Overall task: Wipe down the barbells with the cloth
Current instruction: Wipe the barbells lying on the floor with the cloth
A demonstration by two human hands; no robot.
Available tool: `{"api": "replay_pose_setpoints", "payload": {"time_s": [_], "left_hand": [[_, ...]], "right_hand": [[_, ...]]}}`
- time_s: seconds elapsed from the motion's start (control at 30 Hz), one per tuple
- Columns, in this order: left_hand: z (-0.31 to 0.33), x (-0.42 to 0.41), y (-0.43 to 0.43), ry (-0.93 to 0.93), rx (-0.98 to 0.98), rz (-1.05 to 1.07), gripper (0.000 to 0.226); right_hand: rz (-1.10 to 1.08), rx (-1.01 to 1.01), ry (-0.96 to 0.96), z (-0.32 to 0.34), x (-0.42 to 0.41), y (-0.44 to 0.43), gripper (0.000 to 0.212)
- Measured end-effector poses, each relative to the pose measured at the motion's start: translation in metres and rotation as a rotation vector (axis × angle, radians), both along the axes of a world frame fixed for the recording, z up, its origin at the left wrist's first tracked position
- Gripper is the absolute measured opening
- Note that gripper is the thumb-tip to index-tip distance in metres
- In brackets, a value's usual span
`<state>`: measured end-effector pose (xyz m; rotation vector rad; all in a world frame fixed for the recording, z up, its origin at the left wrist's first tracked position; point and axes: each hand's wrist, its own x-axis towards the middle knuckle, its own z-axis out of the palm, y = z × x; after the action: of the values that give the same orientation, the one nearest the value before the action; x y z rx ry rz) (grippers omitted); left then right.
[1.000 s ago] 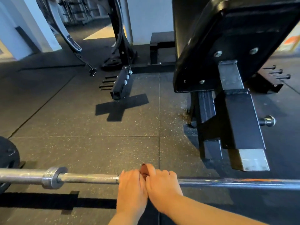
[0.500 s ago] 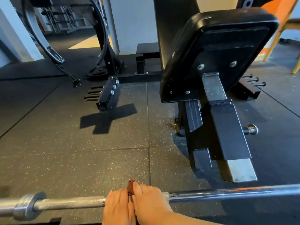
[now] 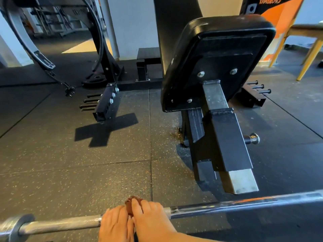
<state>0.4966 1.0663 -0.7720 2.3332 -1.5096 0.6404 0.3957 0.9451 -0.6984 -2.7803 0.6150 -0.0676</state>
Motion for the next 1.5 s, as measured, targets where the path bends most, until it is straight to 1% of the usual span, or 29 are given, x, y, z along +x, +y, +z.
{"api": "replay_pose_setpoints", "payload": {"time_s": [0.03,0.07,0.1,0.17,0.2,0.3,0.33,0.4,0.53,0.63,0.7,0.77,0.83,0.9,0.97,1.0,1.03,1.07,1.13,1.17,1.2,1.27,1.3,1.4,1.43,1.47,1.5], "left_hand": [[0.003,0.000,0.000,0.015,0.001,0.005,0.031],[0.008,0.000,-0.001,0.054,-0.011,0.033,0.033],[0.013,0.000,-0.003,0.110,-0.033,0.066,0.034],[0.018,-0.001,-0.004,0.196,-0.058,0.084,0.034],[0.017,-0.002,-0.003,0.218,-0.056,0.071,0.034],[0.019,-0.001,-0.003,0.269,-0.009,0.039,0.032],[0.024,-0.002,-0.002,0.278,0.014,0.037,0.031],[0.029,-0.003,0.000,0.275,0.070,0.032,0.028],[0.029,-0.003,0.002,0.278,0.093,0.032,0.025],[0.028,-0.003,0.004,0.290,0.113,0.051,0.024],[0.031,-0.005,0.004,0.309,0.114,0.054,0.021],[0.033,-0.008,0.001,0.315,0.092,0.046,0.021],[0.033,-0.009,-0.001,0.320,0.076,0.058,0.022],[0.029,-0.005,-0.001,0.320,0.095,0.066,0.024],[0.024,-0.001,0.001,0.298,0.147,0.051,0.025],[0.025,-0.001,0.003,0.304,0.161,0.044,0.026],[0.027,-0.001,0.003,0.315,0.159,0.040,0.026],[0.028,-0.001,0.003,0.329,0.143,0.045,0.026],[0.032,-0.003,0.004,0.340,0.123,0.057,0.029],[0.033,-0.005,0.004,0.343,0.129,0.058,0.031],[0.034,-0.006,0.002,0.350,0.133,0.061,0.032],[0.033,-0.004,0.001,0.366,0.143,0.076,0.032],[0.033,-0.003,0.002,0.371,0.154,0.074,0.032],[0.036,-0.001,0.004,0.363,0.191,0.011,0.032],[0.037,0.000,0.006,0.358,0.199,-0.004,0.032],[0.037,0.002,0.008,0.359,0.199,0.003,0.034],[0.036,0.005,0.012,0.365,0.197,0.035,0.036]], "right_hand": [[0.088,-0.044,0.027,0.002,-0.006,-0.002,0.055],[0.172,-0.035,0.039,0.001,-0.014,-0.006,0.052],[0.200,0.014,0.082,0.007,-0.024,-0.013,0.046],[0.157,0.078,0.092,0.016,-0.038,-0.025,0.034],[0.130,0.077,0.093,0.018,-0.042,-0.029,0.032],[0.070,-0.007,0.150,0.019,-0.038,-0.017,0.027],[0.066,-0.045,0.167,0.021,-0.032,-0.012,0.026],[0.071,-0.069,0.219,0.015,-0.015,-0.004,0.032],[0.077,-0.060,0.122,0.005,-0.009,0.006,0.037],[0.179,-0.051,0.058,0.009,-0.023,-0.004,0.029],[0.233,-0.052,0.045,0.010,-0.033,-0.016,0.028],[0.196,-0.080,0.043,0.007,-0.036,-0.019,0.027],[0.103,-0.087,0.063,0.002,-0.028,-0.008,0.025],[0.073,-0.112,0.074,-0.004,-0.014,0.008,0.035],[0.099,-0.108,0.051,-0.007,-0.009,0.011,0.055],[0.117,-0.105,0.047,-0.006,-0.011,0.006,0.062],[0.150,-0.102,0.048,-0.004,-0.015,-0.001,0.063],[0.199,-0.106,0.053,0.000,-0.021,-0.007,0.059],[0.254,-0.086,0.049,0.008,-0.033,-0.018,0.037],[0.232,-0.067,0.049,0.009,-0.038,-0.020,0.029],[0.195,-0.071,0.045,0.012,-0.040,-0.019,0.025],[0.125,-0.155,0.011,0.012,-0.033,-0.008,0.019],[0.113,-0.200,0.008,0.009,-0.027,0.000,0.025],[0.141,-0.114,0.001,-0.004,-0.013,0.012,0.057],[0.165,-0.098,0.016,-0.006,-0.015,0.007,0.062],[0.194,-0.087,0.031,-0.002,-0.020,-0.001,0.061],[0.235,-0.081,0.049,-0.001,-0.027,-0.010,0.056]]}}
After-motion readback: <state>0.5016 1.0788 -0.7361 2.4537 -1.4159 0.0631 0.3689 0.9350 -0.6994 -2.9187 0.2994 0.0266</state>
